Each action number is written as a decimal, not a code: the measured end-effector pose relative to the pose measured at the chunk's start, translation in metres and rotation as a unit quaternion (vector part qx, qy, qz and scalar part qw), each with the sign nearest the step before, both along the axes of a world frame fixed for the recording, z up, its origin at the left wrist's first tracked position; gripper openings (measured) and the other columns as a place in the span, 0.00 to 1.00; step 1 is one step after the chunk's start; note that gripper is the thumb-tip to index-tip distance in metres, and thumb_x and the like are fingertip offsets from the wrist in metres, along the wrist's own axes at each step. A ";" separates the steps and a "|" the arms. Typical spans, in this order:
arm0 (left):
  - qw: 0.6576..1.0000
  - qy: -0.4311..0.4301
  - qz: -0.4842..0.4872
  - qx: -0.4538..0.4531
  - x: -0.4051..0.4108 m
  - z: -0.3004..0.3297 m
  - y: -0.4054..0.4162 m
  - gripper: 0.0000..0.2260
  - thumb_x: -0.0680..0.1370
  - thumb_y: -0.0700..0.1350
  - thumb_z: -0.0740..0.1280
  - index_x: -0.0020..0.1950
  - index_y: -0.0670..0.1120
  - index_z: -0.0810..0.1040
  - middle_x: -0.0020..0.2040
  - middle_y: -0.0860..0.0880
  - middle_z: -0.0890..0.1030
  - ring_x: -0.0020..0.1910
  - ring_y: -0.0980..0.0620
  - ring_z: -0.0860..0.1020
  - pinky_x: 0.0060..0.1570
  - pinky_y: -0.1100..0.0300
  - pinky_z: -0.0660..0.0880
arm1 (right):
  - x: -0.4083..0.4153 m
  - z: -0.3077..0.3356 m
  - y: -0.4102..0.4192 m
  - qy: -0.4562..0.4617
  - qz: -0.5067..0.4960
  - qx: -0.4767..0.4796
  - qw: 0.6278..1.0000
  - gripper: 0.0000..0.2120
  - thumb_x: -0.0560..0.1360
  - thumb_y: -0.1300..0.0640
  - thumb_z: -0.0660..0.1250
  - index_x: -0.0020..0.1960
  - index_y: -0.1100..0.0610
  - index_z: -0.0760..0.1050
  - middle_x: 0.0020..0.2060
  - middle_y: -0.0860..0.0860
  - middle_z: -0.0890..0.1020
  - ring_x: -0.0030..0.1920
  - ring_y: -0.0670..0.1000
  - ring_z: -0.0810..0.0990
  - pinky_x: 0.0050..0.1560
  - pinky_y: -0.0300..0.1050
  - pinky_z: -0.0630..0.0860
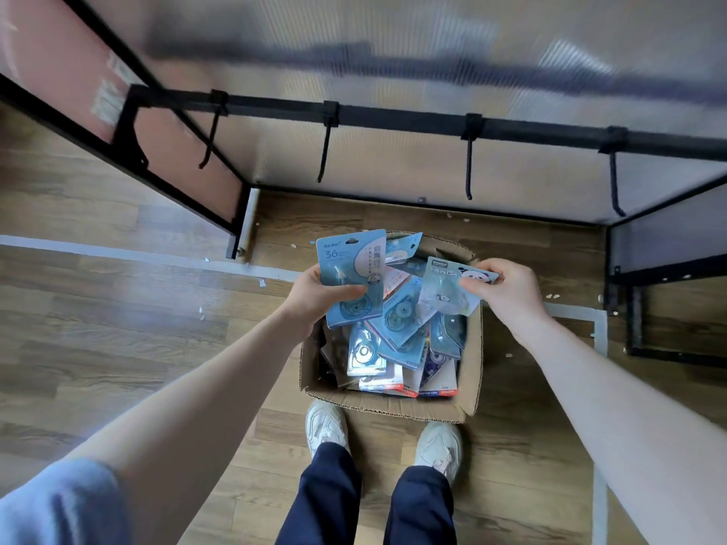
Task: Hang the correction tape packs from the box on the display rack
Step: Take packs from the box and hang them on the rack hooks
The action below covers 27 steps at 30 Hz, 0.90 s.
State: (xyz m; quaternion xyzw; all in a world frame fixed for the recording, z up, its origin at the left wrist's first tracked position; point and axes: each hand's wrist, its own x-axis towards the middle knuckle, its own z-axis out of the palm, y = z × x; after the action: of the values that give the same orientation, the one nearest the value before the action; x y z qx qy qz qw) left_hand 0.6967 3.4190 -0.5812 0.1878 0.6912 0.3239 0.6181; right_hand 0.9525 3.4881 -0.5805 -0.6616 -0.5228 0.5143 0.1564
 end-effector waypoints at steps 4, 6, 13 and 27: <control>0.999 0.014 0.007 0.034 0.004 0.042 0.013 0.13 0.70 0.32 0.73 0.50 0.45 0.79 0.49 0.46 0.84 0.46 0.49 0.83 0.47 0.56 0.80 | 0.000 0.043 0.018 0.014 -0.021 0.036 0.999 0.05 0.70 0.60 0.73 0.44 0.56 0.79 0.40 0.51 0.81 0.38 0.49 0.77 0.35 0.37 0.73; 0.998 0.019 0.012 0.051 0.008 0.065 0.020 0.13 0.70 0.32 0.74 0.49 0.46 0.79 0.46 0.48 0.84 0.43 0.52 0.84 0.42 0.59 0.80 | -0.002 0.070 0.025 0.029 -0.024 0.056 0.998 0.04 0.71 0.62 0.72 0.45 0.58 0.78 0.38 0.49 0.80 0.35 0.45 0.75 0.28 0.28 0.68; 0.992 0.035 0.004 0.122 0.016 0.151 0.040 0.13 0.69 0.32 0.74 0.50 0.44 0.79 0.46 0.48 0.84 0.44 0.53 0.83 0.42 0.60 0.79 | -0.001 0.162 0.042 0.083 -0.042 0.109 0.990 0.03 0.72 0.60 0.72 0.43 0.56 0.77 0.41 0.49 0.82 0.40 0.46 0.79 0.37 0.39 0.73; 0.974 0.062 0.002 0.218 0.013 0.328 0.046 0.12 0.71 0.33 0.73 0.52 0.43 0.79 0.46 0.47 0.85 0.45 0.49 0.84 0.42 0.60 0.80 | -0.007 0.348 0.048 0.165 -0.059 0.204 0.963 0.07 0.73 0.60 0.71 0.39 0.53 0.74 0.38 0.48 0.81 0.38 0.44 0.78 0.26 0.28 0.69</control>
State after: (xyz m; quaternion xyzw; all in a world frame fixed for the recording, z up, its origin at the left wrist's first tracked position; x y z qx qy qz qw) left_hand 0.7102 3.4654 -0.2528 0.3364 0.6410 0.4560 0.5178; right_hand 0.9450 3.5366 -0.2329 -0.5512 -0.5438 0.4888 0.4019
